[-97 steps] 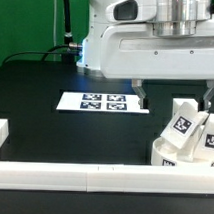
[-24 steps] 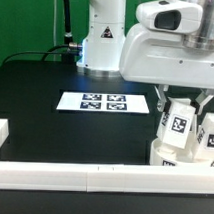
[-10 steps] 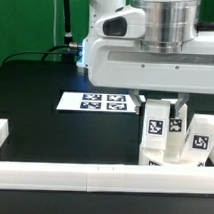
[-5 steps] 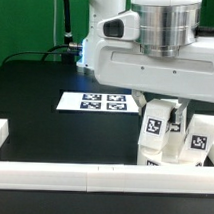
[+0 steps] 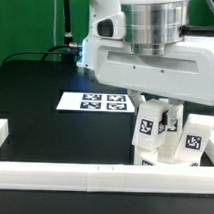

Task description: Assemble stool

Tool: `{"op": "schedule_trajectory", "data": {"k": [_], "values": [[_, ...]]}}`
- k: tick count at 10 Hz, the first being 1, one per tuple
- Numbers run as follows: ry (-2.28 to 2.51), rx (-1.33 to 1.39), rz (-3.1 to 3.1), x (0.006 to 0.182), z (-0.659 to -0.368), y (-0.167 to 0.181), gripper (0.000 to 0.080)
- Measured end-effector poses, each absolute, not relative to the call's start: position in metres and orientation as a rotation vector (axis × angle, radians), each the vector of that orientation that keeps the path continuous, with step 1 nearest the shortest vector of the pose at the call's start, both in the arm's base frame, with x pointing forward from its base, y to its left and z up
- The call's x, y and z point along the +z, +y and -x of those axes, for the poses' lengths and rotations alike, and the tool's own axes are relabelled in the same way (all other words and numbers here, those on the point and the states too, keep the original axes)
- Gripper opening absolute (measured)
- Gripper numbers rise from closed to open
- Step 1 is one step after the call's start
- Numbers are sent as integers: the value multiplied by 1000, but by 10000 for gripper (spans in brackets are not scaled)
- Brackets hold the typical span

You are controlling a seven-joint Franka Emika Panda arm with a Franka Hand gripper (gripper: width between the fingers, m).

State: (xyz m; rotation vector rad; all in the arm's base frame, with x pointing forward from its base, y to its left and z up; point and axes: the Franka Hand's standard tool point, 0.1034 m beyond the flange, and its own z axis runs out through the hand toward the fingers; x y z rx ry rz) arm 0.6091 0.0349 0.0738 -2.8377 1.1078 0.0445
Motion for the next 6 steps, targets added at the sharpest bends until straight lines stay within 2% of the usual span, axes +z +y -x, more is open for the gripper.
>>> {"op": "schedule_trajectory", "data": {"k": [6], "values": [[1443, -1, 2655, 73, -613, 34, 342]]}}
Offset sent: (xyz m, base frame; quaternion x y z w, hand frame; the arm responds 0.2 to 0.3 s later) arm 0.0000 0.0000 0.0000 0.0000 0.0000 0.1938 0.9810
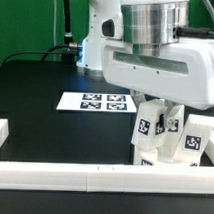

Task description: Assemble stool

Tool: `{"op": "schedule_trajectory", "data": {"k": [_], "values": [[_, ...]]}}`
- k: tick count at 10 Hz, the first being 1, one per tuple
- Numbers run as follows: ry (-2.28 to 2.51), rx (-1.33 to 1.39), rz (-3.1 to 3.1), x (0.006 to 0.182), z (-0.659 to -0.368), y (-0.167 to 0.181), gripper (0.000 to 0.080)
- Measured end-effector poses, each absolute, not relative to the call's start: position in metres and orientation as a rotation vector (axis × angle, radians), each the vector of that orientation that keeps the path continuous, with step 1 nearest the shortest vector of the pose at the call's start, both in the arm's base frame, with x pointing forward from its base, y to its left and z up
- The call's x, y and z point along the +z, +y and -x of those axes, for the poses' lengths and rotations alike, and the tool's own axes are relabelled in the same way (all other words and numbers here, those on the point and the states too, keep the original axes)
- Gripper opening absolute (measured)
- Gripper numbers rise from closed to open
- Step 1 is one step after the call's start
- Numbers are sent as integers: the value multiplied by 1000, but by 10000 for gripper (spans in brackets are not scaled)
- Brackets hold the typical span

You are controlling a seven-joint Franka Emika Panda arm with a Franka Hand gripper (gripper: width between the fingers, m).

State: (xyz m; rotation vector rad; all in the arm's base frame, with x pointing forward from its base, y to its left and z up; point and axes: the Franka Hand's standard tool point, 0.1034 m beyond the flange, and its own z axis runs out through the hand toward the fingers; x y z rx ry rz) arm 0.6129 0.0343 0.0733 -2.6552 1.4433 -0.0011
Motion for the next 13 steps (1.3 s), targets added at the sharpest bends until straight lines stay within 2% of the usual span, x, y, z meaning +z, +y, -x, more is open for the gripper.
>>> {"op": "schedule_trajectory", "data": {"k": [4, 5, 6, 7, 11, 13], "values": [[1451, -4, 2652, 72, -612, 34, 342], [1450, -4, 2652, 72, -612, 34, 551], [1436, -9, 2656, 75, -613, 34, 551], [1428, -17, 2653, 82, -613, 35, 627], [1395, -46, 2641, 110, -614, 40, 649], [1360, -46, 2663, 107, -613, 39, 649]]}}
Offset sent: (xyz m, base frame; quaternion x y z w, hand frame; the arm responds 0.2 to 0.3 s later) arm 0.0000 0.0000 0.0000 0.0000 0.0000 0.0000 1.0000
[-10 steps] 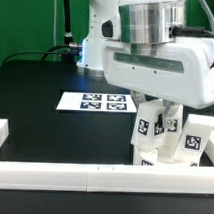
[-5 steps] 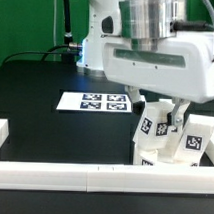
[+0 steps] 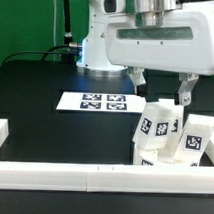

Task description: Assemble stool

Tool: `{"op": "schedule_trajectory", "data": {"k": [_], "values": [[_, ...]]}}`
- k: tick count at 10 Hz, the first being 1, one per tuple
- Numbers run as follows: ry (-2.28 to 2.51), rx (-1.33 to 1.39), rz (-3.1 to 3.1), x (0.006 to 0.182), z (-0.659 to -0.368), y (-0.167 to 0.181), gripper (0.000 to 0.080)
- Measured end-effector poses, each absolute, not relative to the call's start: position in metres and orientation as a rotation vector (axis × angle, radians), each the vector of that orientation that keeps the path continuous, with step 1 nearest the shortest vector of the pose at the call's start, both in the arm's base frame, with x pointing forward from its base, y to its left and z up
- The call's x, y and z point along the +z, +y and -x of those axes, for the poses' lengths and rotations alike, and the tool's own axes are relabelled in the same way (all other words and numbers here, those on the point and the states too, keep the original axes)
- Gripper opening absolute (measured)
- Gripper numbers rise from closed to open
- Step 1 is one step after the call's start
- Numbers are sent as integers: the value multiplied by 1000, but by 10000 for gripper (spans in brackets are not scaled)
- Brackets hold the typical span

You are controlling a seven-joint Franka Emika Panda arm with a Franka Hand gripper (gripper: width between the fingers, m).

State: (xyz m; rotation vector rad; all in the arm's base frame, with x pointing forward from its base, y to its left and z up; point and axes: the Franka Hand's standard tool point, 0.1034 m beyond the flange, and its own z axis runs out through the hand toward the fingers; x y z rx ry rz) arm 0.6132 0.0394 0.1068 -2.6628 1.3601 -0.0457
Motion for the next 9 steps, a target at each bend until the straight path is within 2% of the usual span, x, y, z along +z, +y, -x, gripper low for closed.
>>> {"op": "schedule_trajectory", "data": {"k": [2, 3, 6, 9], "values": [[1244, -53, 2726, 106, -613, 39, 649], [956, -53, 2870, 107, -611, 38, 649], [383, -81, 3017, 127, -624, 37, 649], [73, -92, 3051, 125, -623, 36, 649]]}}
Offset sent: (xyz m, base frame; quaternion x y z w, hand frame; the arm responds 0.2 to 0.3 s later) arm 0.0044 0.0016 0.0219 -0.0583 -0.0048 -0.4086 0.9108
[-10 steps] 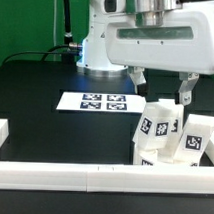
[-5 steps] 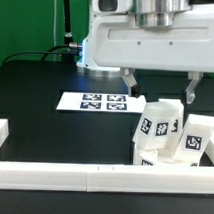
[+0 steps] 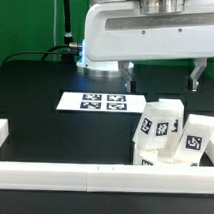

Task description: Assemble stool

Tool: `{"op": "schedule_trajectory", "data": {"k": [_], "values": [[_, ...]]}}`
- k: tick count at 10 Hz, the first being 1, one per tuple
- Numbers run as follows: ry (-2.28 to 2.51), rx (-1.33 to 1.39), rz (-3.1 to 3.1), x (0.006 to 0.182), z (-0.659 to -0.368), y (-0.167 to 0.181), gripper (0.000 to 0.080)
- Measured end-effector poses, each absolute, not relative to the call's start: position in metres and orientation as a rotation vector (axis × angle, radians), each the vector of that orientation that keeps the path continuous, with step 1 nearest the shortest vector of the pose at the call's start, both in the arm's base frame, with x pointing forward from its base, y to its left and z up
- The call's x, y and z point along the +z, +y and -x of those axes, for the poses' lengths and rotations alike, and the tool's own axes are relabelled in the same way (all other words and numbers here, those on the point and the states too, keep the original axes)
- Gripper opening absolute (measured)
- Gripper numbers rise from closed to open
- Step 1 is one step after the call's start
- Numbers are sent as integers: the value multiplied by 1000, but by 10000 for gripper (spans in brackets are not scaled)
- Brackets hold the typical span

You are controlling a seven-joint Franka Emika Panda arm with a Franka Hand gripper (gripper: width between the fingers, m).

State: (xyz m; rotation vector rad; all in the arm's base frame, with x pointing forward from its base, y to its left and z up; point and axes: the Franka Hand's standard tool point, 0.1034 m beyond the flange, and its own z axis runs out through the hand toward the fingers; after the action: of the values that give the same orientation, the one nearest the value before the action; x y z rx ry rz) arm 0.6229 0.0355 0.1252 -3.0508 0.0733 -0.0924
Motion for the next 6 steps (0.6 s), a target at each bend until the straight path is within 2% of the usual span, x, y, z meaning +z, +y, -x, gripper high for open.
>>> {"op": "schedule_trajectory", "data": {"k": [3, 6], "values": [[-791, -57, 3057, 130, -623, 39, 649], [-1209, -20, 2940, 130, -623, 43, 649]]}}
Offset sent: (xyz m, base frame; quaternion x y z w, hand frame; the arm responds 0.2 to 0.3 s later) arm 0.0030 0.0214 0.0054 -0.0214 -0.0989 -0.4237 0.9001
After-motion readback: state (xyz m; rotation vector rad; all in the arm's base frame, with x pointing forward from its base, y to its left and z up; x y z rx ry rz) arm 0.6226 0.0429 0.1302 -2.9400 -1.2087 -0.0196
